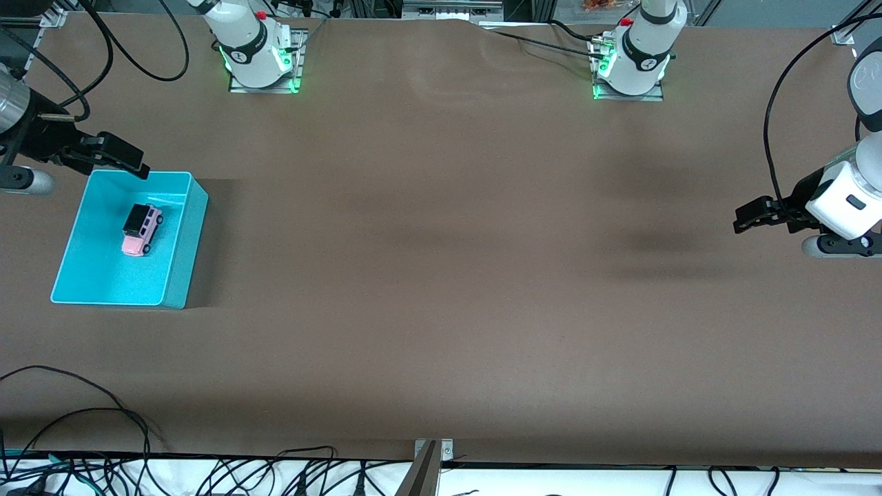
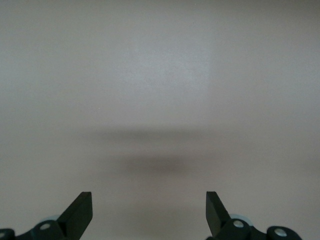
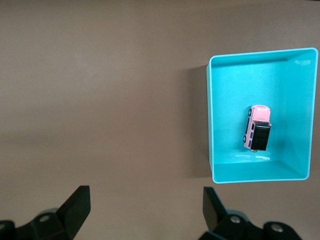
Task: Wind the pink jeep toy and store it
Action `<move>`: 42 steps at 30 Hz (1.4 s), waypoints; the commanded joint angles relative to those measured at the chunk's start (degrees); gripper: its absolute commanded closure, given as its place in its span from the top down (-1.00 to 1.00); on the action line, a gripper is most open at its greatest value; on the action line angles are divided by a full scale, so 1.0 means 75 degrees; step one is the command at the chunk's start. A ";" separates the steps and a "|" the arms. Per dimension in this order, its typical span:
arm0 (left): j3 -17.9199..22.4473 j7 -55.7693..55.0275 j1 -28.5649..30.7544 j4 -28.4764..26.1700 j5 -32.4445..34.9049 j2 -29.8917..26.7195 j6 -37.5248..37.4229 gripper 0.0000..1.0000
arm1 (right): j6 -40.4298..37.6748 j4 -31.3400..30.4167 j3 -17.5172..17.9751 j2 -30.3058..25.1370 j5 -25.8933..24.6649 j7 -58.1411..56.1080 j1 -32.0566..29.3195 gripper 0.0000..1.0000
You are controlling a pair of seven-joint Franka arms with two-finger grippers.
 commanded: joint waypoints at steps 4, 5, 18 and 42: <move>-0.0053 0.0139 0.0059 -0.0081 0.0110 -0.0064 0.0032 1.00 | -0.0130 0.0257 0.0127 0.0103 -0.0148 -0.0155 -0.0135 1.00; -0.0053 0.0139 0.0059 -0.0081 0.0110 -0.0064 0.0032 1.00 | -0.0129 0.0281 0.0115 0.0114 -0.0160 -0.0166 -0.0135 1.00; -0.0053 0.0139 0.0059 -0.0081 0.0110 -0.0052 0.0032 1.00 | -0.0364 0.0445 0.0127 0.0114 -0.0359 -0.0143 -0.0111 1.00; -0.0053 0.0139 0.0059 -0.0081 0.0110 -0.0040 0.0044 1.00 | -0.0258 0.0480 0.0185 0.0021 -0.0395 -0.0037 -0.0065 1.00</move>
